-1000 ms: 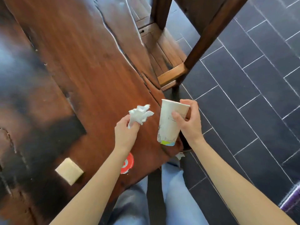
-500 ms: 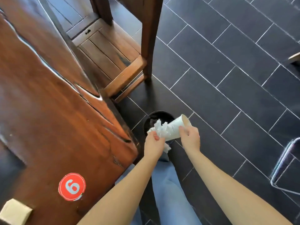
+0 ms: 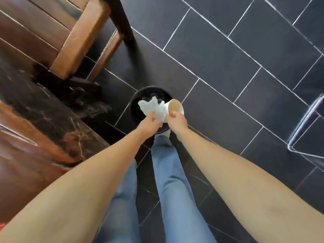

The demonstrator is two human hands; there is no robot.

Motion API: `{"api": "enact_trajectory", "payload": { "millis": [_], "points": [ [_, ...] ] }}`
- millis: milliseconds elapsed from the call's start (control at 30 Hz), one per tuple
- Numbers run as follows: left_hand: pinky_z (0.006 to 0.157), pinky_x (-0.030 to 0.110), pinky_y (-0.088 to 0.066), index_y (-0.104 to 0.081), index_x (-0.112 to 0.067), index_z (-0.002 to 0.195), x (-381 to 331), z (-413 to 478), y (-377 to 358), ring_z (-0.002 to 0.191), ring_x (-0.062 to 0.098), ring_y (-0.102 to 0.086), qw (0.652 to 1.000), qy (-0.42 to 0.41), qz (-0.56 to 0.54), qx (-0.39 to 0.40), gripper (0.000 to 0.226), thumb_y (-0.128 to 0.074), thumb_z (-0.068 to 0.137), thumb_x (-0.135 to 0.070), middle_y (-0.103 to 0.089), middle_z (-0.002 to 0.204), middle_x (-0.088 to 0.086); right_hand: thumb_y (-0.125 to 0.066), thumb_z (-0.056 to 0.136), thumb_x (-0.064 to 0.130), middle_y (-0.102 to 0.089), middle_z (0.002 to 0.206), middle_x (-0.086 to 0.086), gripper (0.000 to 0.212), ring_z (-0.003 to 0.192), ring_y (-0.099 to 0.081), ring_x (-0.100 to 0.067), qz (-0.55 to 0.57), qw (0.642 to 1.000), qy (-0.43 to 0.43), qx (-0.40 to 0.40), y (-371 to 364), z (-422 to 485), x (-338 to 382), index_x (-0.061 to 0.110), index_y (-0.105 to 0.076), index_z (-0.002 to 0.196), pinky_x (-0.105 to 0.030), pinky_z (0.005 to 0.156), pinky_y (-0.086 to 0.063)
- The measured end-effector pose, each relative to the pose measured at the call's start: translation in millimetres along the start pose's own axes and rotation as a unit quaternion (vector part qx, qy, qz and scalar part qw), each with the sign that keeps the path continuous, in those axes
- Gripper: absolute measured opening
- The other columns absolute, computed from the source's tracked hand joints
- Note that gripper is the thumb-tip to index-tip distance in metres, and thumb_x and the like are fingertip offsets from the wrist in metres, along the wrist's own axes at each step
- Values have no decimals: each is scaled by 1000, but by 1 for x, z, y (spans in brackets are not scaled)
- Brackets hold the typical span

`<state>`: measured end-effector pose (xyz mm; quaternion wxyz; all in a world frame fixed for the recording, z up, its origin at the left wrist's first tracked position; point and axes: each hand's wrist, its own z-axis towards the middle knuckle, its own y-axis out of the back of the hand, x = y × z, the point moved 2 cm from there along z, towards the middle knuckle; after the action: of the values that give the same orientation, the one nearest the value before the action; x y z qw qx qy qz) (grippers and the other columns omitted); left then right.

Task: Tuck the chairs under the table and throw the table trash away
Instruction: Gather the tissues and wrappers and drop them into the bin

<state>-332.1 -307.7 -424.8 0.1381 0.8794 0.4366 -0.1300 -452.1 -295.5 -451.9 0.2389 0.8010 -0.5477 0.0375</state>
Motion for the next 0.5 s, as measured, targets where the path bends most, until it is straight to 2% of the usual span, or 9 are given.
{"api": "enact_trajectory", "payload": {
  "millis": [67, 133, 167, 233, 333, 500],
  "points": [
    [104, 35, -34, -20, -14, 145, 1, 10, 0, 131, 30, -40, 1000, 23, 6, 11, 61, -51, 93, -25, -42, 141, 10, -44, 95, 26, -56, 98, -5, 21, 91, -49, -25, -8, 998, -21, 61, -8, 12, -4, 14, -59, 103, -36, 80, -46],
    [94, 27, -30, -12, -13, 146, 4, 16, 2, 133, 28, -36, 998, 49, 11, 22, 68, -52, 93, -23, -39, 143, 12, -45, 96, 30, -51, 126, -8, 39, 110, -49, -28, -12, 994, -48, 98, -12, 19, -6, 17, -48, 132, -43, 95, -45],
    [92, 26, -29, -7, -12, 147, 6, 17, 3, 134, 27, -35, 997, 63, 21, 26, 71, -52, 93, -22, -37, 144, 12, -44, 96, 30, -47, 134, -9, 44, 117, -47, -29, -12, 994, -52, 100, -14, 22, -6, 17, -42, 138, -45, 99, -44],
    [96, 30, -31, -1, -14, 148, 11, 18, 6, 131, 29, -37, 995, 83, 54, 29, 76, -51, 92, -24, -37, 145, 15, -42, 97, 27, -46, 138, -11, 45, 120, -47, -30, -9, 995, -46, 86, -13, 23, -7, 15, -39, 140, -45, 99, -44],
    [98, 35, -34, -3, -18, 149, 8, 13, 11, 126, 30, -42, 992, 74, 96, 29, 74, -49, 92, -27, -41, 143, 15, -43, 96, 24, -45, 141, -8, 44, 124, -45, -25, -34, 995, -18, 92, -11, 15, -5, 16, -42, 138, -34, 97, -38],
    [110, 34, -25, -5, -18, 150, -15, -10, 17, 141, 24, -25, 994, -7, 109, -3, 70, -47, 95, -28, -21, 156, 7, -43, 97, 31, -43, 143, -8, 44, 126, -45, -26, -118, 986, 29, 117, -9, -2, 8, 17, -43, 138, -38, 101, -37]
  ]
}}
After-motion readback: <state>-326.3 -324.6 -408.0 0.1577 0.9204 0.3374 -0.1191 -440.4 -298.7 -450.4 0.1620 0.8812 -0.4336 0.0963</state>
